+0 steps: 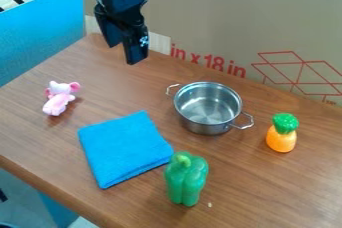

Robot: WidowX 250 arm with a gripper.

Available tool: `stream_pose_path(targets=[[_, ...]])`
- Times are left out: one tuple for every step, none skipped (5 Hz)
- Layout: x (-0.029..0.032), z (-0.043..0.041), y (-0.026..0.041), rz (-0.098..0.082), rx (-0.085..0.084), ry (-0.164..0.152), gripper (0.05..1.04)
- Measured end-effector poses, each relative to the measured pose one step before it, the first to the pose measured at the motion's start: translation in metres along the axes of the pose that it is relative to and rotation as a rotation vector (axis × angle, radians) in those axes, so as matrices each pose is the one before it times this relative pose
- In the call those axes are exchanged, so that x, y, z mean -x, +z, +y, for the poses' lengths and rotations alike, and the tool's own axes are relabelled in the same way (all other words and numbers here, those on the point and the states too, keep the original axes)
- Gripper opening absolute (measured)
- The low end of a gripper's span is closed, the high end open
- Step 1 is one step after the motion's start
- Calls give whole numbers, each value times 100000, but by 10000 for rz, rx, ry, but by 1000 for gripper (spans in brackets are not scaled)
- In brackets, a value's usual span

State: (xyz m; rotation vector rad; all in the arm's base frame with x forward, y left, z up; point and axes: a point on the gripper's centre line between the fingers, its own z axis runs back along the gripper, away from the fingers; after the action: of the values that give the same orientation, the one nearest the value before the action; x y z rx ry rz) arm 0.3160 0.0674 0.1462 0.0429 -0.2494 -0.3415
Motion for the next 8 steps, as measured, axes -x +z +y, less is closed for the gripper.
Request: stream_pose_path(targets=[[160,-392,-900,238,178,-56,1005],[-2658,-2277,-353,-521,-302,242,1005],[-3073,-3463,-484,-429,273,-718,1005],[-2728,-2824,-3,-463,-82,-158,1005],[-3089,-3608,-492,-505,230,-508,1005],[-1986,-2426,-1155,231,95,-631,1005],[-331,-2312,-998,61,556,-265,1005],[-122,-1307,-1231,188,537,-238,1005]])
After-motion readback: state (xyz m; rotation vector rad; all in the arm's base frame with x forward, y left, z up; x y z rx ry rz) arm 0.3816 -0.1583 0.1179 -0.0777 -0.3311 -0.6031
